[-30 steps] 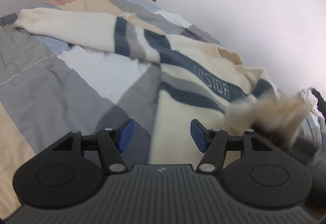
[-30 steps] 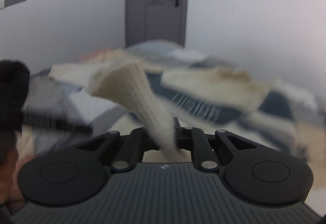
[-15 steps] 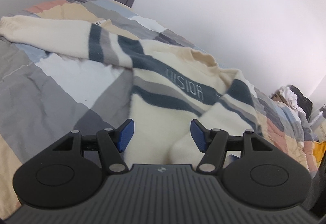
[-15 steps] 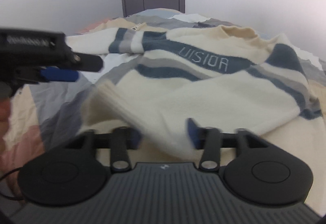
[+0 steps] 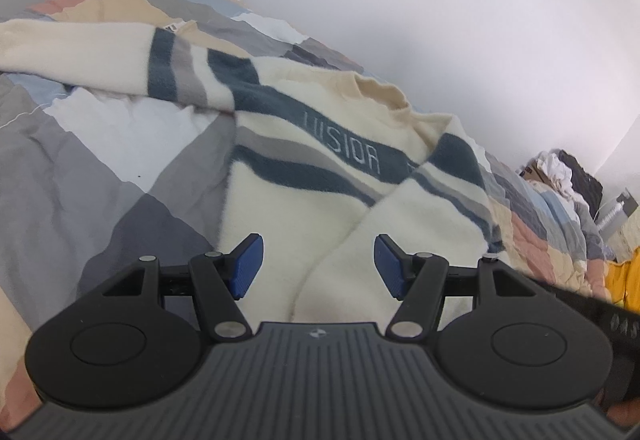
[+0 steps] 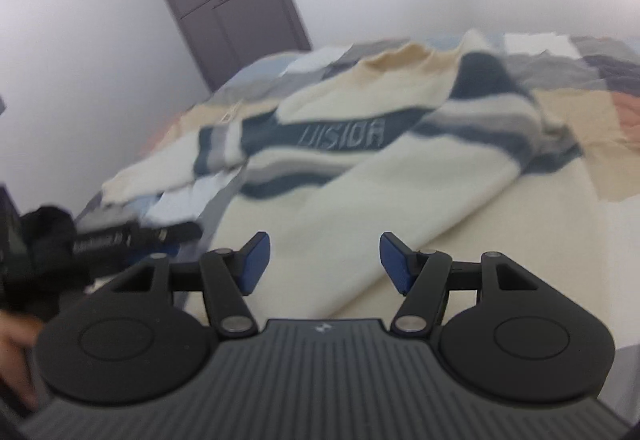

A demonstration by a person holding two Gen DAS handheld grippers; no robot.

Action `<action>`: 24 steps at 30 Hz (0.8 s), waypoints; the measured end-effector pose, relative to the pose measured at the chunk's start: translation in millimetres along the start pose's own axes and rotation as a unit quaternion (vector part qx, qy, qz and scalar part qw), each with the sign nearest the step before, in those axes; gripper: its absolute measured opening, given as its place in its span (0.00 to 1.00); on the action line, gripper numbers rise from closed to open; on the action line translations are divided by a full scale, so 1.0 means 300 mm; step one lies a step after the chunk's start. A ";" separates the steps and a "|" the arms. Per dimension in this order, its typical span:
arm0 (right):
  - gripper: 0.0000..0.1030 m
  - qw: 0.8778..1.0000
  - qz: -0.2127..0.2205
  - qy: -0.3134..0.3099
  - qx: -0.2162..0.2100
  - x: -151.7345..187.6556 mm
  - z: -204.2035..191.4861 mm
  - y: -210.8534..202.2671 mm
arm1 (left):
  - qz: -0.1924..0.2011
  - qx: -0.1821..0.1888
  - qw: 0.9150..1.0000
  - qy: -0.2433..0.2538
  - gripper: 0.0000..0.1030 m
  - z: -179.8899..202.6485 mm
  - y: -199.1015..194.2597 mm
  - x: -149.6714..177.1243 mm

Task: Fold large clothes

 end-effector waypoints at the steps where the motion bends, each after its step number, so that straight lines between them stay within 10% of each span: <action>1: 0.61 1.000 0.005 -0.004 0.008 -0.008 0.011 0.005 | -0.001 -0.001 1.000 0.006 0.65 0.010 0.005 0.005; 17: 0.44 0.999 0.020 -0.040 0.020 -0.031 0.071 0.218 | -0.088 -0.058 0.989 0.102 0.65 0.105 0.210 0.175; 24: 0.41 0.999 -0.043 -0.010 0.027 0.033 0.151 0.326 | -0.055 -0.052 0.993 0.090 0.65 0.111 0.210 0.162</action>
Point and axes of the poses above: each gripper's, at about its wrist camera, not at the fingertips, and y roughly the way its jaws point, z to its right, x to its underside, the point moved 9 cm from there along y, roughly the way its jaws point, and after that the axes turned 4 degrees about -x, right-handed, at the moved point
